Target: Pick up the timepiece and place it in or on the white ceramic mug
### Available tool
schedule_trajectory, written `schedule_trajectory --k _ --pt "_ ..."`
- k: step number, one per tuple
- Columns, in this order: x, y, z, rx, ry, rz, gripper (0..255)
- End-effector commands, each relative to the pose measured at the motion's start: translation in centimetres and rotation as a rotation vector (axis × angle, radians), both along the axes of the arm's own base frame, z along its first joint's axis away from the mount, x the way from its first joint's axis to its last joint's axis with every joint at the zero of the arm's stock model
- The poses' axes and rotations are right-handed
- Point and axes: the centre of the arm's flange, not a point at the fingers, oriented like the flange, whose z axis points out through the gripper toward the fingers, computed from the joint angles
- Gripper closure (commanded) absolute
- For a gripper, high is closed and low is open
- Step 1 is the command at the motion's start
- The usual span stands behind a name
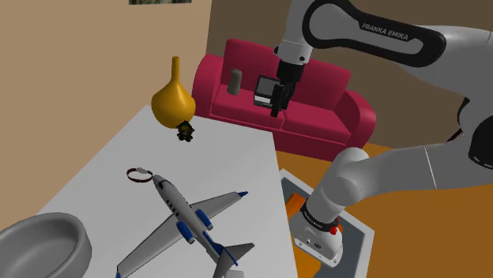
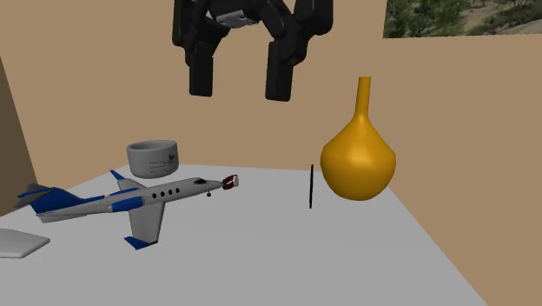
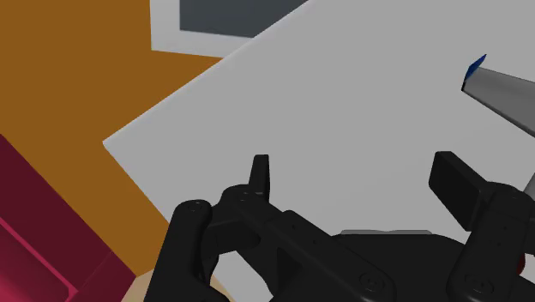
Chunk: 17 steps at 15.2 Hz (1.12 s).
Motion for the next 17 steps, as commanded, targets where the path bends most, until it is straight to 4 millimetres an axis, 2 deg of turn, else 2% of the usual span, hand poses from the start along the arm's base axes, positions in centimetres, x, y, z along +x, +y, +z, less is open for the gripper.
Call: schedule_trajectory --k 1,17 --pt "0.0 0.0 0.0 0.000 0.000 0.000 0" --pt "11.4 14.6 -9.6 0.037 -0.003 0.137 0"
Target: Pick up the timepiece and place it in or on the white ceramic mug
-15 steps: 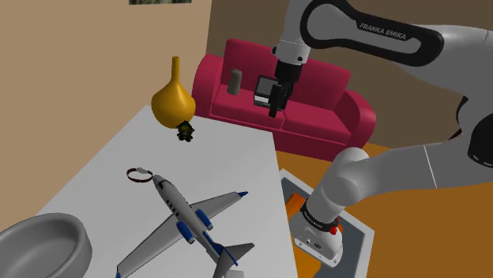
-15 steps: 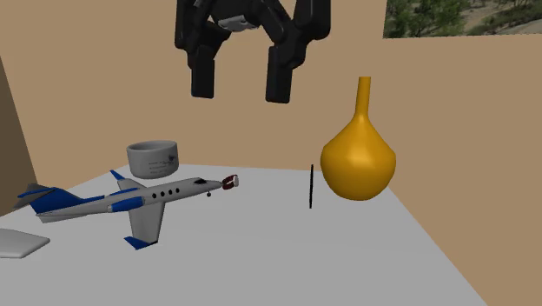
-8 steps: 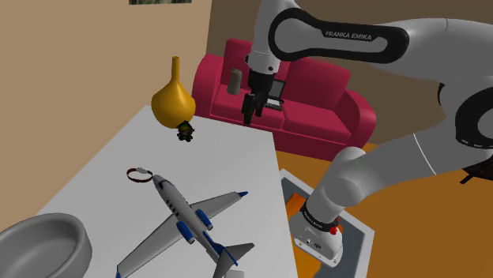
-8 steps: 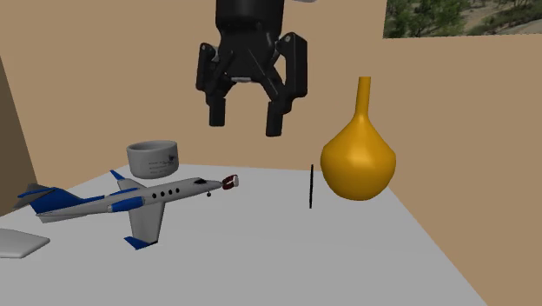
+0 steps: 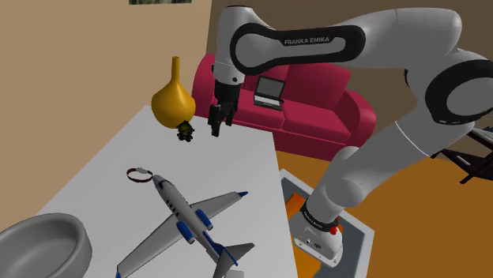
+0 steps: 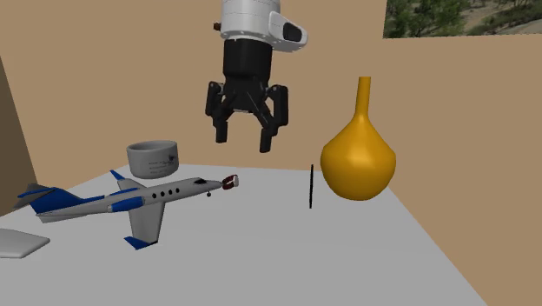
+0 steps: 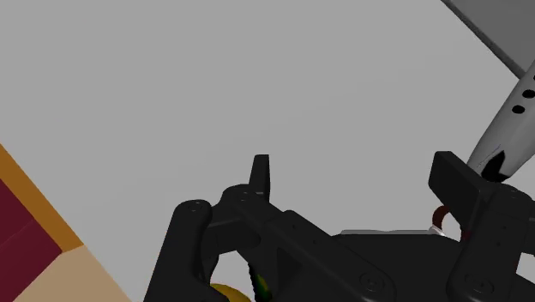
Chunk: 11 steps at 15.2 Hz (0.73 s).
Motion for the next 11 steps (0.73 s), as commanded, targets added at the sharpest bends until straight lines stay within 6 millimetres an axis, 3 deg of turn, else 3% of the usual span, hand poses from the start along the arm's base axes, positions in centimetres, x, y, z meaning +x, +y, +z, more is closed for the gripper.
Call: schedule_trajectory --k 1,11 --pt "1.1 1.7 -1.5 0.006 0.000 0.017 0" --pt "7.1 11.8 -7.1 0.029 -0.002 0.103 0"
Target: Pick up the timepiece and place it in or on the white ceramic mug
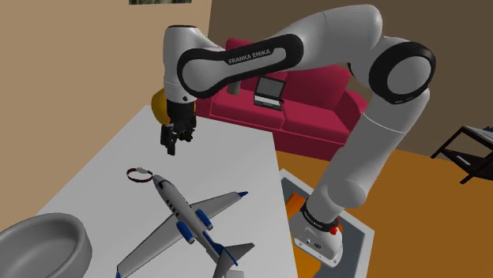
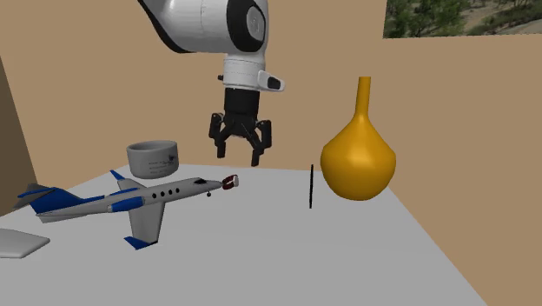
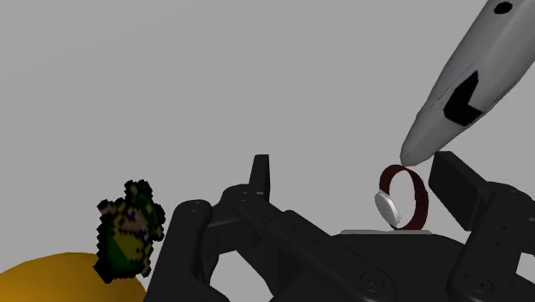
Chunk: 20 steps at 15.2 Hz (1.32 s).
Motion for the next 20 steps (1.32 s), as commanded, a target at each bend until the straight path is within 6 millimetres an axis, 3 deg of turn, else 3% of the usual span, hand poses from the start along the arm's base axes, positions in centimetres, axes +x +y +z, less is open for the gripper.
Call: schedule_trajectory --k 1,7,14,20 --pt "1.0 1.9 -1.0 0.005 -0.001 0.017 0" --pt "3.8 7.7 -4.0 0.018 -0.002 0.063 0" --pt "3.4 7.9 -7.9 0.018 -0.002 0.063 0" --pt "3.4 7.9 -7.9 0.018 -0.002 0.063 0"
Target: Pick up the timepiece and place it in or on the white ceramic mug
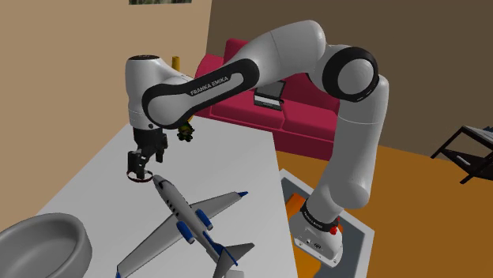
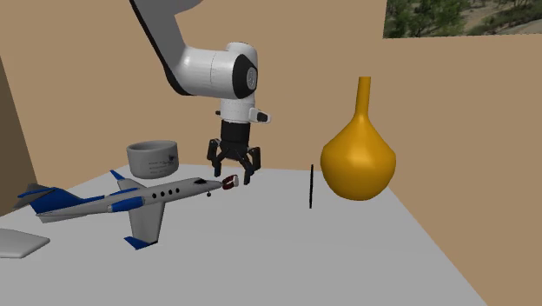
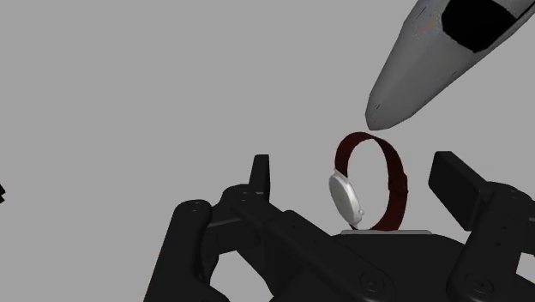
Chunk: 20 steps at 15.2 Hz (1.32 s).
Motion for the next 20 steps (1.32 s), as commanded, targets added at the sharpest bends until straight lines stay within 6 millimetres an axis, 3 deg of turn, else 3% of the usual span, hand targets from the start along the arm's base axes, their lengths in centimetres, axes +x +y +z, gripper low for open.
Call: schedule_trajectory --k 1,2,3,12,20 --pt "0.0 0.0 0.0 0.000 0.000 0.000 0" --pt "0.0 0.0 0.0 0.000 0.000 0.000 0" --pt "0.0 0.0 0.0 0.000 0.000 0.000 255" --pt "0.0 0.0 0.0 0.000 0.000 0.000 255" --pt "0.0 0.0 4.2 0.000 0.000 0.000 255"
